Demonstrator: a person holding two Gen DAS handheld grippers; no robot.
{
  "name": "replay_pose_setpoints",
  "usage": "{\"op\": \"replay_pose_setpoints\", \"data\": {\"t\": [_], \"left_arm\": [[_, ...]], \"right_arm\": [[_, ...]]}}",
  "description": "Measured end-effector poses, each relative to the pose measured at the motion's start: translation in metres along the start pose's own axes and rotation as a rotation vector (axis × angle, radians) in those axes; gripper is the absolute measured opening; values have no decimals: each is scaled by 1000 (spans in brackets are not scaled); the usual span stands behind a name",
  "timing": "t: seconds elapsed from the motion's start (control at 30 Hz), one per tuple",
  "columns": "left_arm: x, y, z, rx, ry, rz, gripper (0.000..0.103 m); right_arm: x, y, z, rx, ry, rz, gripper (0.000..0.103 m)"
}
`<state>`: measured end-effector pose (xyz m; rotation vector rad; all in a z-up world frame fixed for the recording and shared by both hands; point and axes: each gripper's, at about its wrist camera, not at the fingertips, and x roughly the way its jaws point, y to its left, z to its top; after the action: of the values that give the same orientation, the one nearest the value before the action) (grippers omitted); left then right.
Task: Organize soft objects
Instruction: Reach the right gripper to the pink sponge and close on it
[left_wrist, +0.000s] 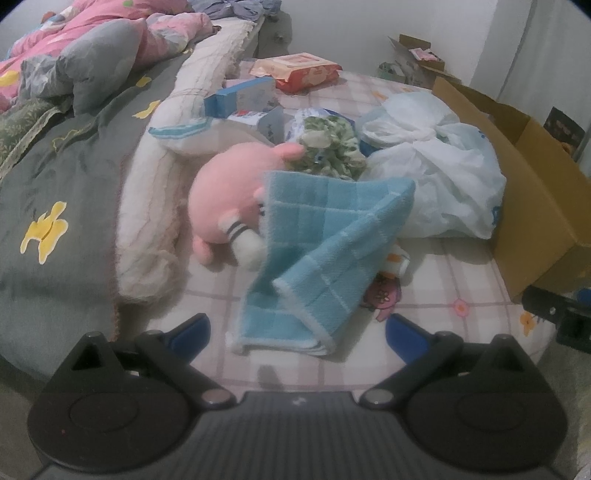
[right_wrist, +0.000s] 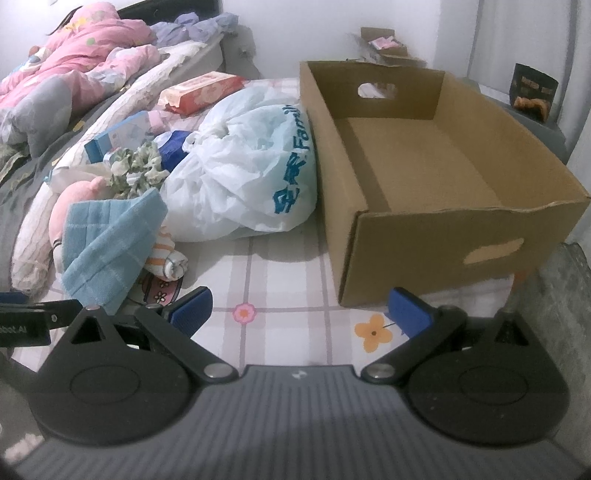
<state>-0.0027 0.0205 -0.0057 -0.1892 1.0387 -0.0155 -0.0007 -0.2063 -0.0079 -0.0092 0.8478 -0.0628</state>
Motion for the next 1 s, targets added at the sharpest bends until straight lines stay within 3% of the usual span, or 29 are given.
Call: {"op": "replay_pose_setpoints", "data": {"t": [0.17,0.33,0.5,0.7,0.87,1.0], "left_arm": [[-1,18,1,-11,-34,17,101],[-3,32,4,-3,-26,52,102],[-2,40,11,35,-36,45,102],[-3,50,32,63,-115,1,102],[-4,63,55,38,-226,-50,101],[-9,71,75,48,-309,-44,101]], "right_arm": [[-1,10,4,-6,-36,76,102],[4,29,6,-87,-29,81,102],[6,31,17,-60,-61,153,102],[8,51,45,-125,-118,159,102],[14,73,77,-180,-151,215,102],[18,91,109,-221,-164,271,100]]}}
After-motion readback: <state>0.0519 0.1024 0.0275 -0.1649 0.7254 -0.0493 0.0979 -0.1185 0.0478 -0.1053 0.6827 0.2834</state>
